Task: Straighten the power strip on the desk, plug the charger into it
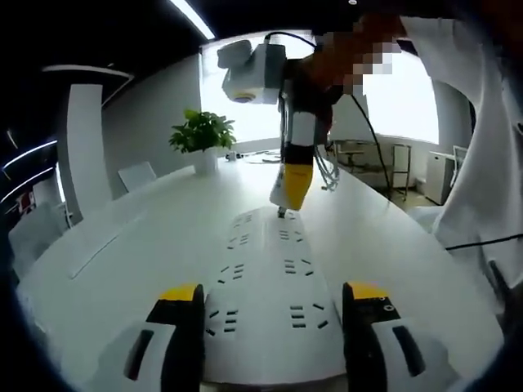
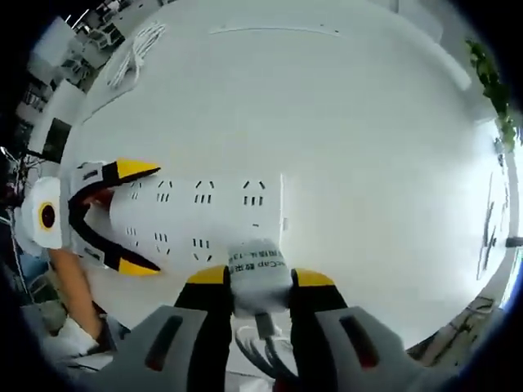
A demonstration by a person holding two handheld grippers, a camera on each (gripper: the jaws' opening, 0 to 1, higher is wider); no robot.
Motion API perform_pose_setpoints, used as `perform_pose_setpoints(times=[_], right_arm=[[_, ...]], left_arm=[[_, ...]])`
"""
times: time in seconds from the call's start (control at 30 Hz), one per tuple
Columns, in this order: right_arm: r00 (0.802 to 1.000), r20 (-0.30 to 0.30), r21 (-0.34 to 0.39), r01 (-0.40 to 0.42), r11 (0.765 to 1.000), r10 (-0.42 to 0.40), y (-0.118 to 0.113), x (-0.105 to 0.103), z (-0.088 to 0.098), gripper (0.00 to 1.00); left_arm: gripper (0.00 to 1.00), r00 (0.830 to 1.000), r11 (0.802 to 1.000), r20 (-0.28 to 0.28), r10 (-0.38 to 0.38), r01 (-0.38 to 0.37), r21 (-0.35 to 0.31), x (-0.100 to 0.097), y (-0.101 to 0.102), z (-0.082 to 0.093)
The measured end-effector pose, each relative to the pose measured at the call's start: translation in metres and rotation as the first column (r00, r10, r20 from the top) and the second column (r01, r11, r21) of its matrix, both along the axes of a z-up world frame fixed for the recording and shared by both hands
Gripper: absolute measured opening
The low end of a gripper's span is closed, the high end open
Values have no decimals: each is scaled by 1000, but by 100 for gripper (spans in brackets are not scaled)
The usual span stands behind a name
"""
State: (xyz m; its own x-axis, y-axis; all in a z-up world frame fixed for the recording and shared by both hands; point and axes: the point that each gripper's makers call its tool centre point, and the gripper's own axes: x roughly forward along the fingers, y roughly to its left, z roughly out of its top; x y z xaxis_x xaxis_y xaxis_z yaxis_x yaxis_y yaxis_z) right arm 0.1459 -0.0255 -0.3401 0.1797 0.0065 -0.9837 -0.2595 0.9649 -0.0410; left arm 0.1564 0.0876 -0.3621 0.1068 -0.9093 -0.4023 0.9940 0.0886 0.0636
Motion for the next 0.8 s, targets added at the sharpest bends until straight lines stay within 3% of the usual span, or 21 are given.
perform_pose_setpoints(times=[0.03, 0.1, 0.13, 0.47, 0.63, 0.73, 0.77, 0.8], right_arm=[[999, -4, 27, 34, 999, -34, 2, 5, 1, 25], [996, -34, 65, 81, 995, -79, -1, 10, 0, 25], [997, -31, 64, 78, 995, -76, -2, 10, 0, 25], [998, -45, 74, 50, 996, -47, -1, 11, 0, 26], [997, -56, 85, 48, 995, -44, -2, 11, 0, 26], [997, -61, 86, 42, 995, -37, -2, 11, 0, 26], [997, -62, 85, 40, 996, -34, -2, 11, 0, 26], [998, -63, 84, 34, 996, -28, -2, 11, 0, 26]], left_arm=[[60, 1000, 1000, 0, -10, 10, -12, 0, -3, 2], [53, 997, 999, -77, 19, -22, -44, 3, -3, 6], [50, 996, 997, -82, 29, -34, -64, 8, -6, 8], [50, 997, 998, -64, 39, -42, -49, 18, -12, 7], [57, 995, 998, -83, 63, -65, -21, 22, -14, 6], [65, 995, 994, -63, 78, -73, 76, 19, -10, 0], [70, 995, 983, -47, 89, -80, 166, 20, -7, -7], [74, 994, 959, -36, 103, -90, 270, 19, -1, -15]])
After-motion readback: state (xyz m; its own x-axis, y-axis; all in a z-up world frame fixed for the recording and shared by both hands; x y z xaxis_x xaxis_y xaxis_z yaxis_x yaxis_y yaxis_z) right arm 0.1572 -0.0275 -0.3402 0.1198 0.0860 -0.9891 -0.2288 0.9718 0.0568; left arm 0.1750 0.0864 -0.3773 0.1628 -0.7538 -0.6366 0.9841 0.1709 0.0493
